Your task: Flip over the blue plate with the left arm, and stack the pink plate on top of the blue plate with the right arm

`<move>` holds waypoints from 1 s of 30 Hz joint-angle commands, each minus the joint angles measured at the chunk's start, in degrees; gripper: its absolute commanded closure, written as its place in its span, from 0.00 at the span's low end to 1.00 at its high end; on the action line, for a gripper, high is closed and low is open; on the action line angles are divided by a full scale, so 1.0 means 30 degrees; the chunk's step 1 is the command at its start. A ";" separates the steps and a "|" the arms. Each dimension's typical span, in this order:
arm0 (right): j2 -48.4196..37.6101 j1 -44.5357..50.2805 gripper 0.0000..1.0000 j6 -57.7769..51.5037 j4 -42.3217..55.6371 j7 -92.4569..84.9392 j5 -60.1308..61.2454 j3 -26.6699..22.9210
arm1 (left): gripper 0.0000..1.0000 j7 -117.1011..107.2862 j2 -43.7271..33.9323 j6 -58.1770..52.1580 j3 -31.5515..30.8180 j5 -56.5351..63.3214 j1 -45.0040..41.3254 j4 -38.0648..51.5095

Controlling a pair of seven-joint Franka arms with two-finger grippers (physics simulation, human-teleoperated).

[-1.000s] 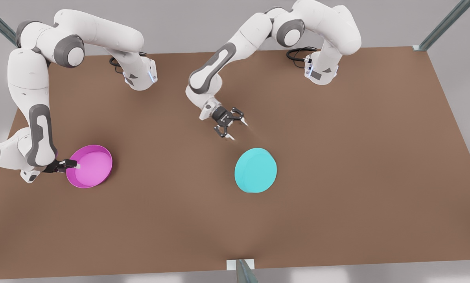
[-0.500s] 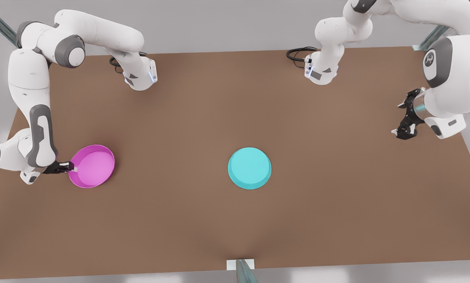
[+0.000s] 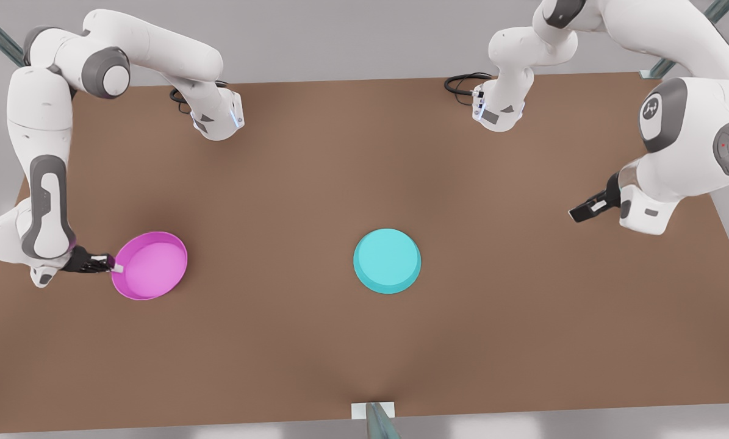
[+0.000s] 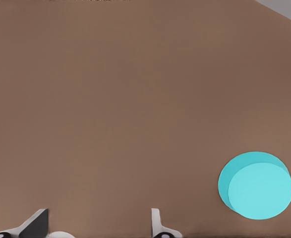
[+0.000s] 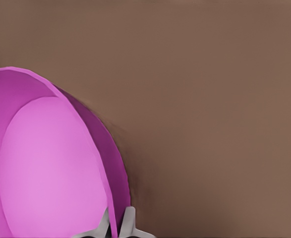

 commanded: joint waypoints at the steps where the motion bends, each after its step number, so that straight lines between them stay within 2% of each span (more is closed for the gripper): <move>1: -0.0169 0.0025 0.79 -0.1033 0.0103 -0.3366 0.1739 0.0592 | 0.00 0.9399 -0.0001 -0.0337 0.0002 -0.0018 0.0039 0.0104; 3: -0.0198 0.0377 0.79 -0.1004 0.0425 -0.2840 0.2442 0.1734 | 0.00 0.9429 0.0058 -0.0308 0.0090 -0.0018 0.0039 0.0045; 7: -0.0286 0.2277 0.79 -0.0916 0.1068 0.3191 0.2413 0.3962 | 0.00 0.9252 0.0087 -0.0279 0.0061 0.0070 0.0039 0.0074; 10: -0.0286 0.6351 0.79 0.0050 0.1890 0.9141 0.2413 0.3962 | 0.00 0.9282 0.0058 -0.0250 0.0090 0.0070 0.0039 0.0103; 15: 0.0181 1.2739 0.79 0.4678 0.3120 1.8692 0.2150 0.3904 | 0.00 0.9457 0.0058 -0.0250 0.0090 0.0187 0.0010 0.0104; 18: 0.0680 1.4527 0.79 0.5559 0.3472 2.1067 0.2149 0.3904 | 0.00 0.9311 -0.0206 -0.0337 0.0060 0.0275 -0.0019 -0.0072; 25: 0.1501 1.5904 0.79 0.5559 0.4439 2.2239 0.2149 0.3904 | 0.00 0.9252 -0.1055 -0.0808 0.0353 0.1476 0.0010 -0.0833; 26: 0.1676 1.5992 0.79 0.5559 0.4468 2.2239 0.2149 0.3904 | 0.00 0.9486 -0.4039 0.1387 0.0703 0.1476 0.0244 -0.4079; 27: 0.1706 1.6080 0.79 0.5559 0.4468 2.2239 0.2149 0.3933 | 0.00 0.9106 -0.5654 0.3441 0.0910 0.1388 0.0273 -0.6693; 30: 0.1969 1.6402 0.79 0.5762 0.4468 2.2269 0.2237 0.3962 | 0.00 0.8667 -0.5245 0.3354 0.0910 0.1388 0.0244 -0.6371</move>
